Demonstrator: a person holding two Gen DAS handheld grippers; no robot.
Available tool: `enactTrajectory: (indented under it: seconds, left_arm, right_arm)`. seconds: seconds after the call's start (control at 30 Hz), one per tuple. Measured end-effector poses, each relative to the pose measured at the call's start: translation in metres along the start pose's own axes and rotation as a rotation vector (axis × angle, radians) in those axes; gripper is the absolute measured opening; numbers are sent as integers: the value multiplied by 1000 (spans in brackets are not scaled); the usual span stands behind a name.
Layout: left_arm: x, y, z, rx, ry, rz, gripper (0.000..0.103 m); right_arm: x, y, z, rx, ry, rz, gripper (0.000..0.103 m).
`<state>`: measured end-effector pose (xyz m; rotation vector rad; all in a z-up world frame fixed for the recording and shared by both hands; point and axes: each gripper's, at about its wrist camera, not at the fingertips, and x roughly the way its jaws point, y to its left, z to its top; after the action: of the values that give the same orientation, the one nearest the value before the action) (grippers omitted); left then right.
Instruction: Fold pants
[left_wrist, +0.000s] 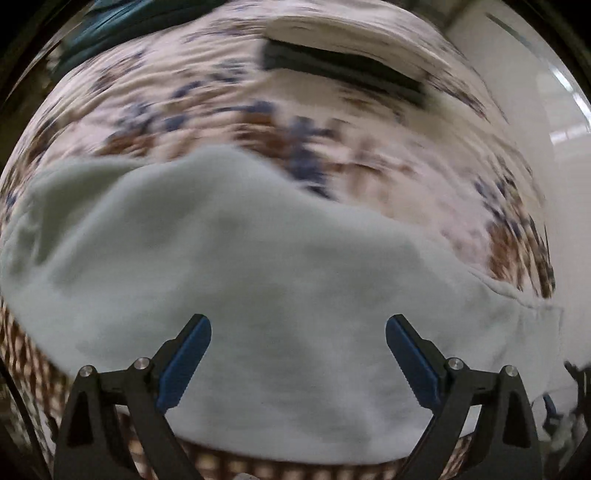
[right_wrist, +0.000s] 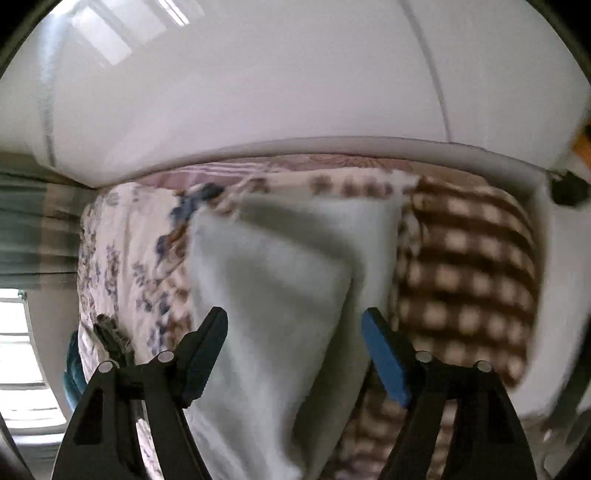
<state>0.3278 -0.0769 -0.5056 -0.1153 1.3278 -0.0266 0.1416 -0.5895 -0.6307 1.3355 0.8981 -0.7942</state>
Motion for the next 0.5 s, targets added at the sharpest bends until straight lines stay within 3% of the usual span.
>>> enactTrajectory:
  seconds: [0.03,0.1,0.13,0.2,0.27,0.37,0.43,0.5]
  left_arm:
    - [2,-15,1,26,1,3,97]
    - [7,-39,1,70,6,4,97]
    - [9,-51,0,96,9,8,97]
    - [10,-67,-7,131,11,16,97]
    - [12,-80,-14,162,14,31,97]
    - [17,-88,-22,177,36,44,97]
    - [19,-91,-29,172,50,49,97]
    - [20,-92,-34,169,51,57,97]
  right_arm:
    - [17,-3,11,-1,37,-13,74]
    - [47,-16,23,20,117,-36,52]
    - [60,-23,26,43,153,-34,17]
    - [60,-23,25,8,126,-54,15]
    - [37,-9,23,-119,29,-103,13]
    - [-6,-9,33,-145,-94,-71,13]
    - [-20,-14,44,-117,-116,-47,13]
    - [-5,-18,58,-115,-77,-65,13]
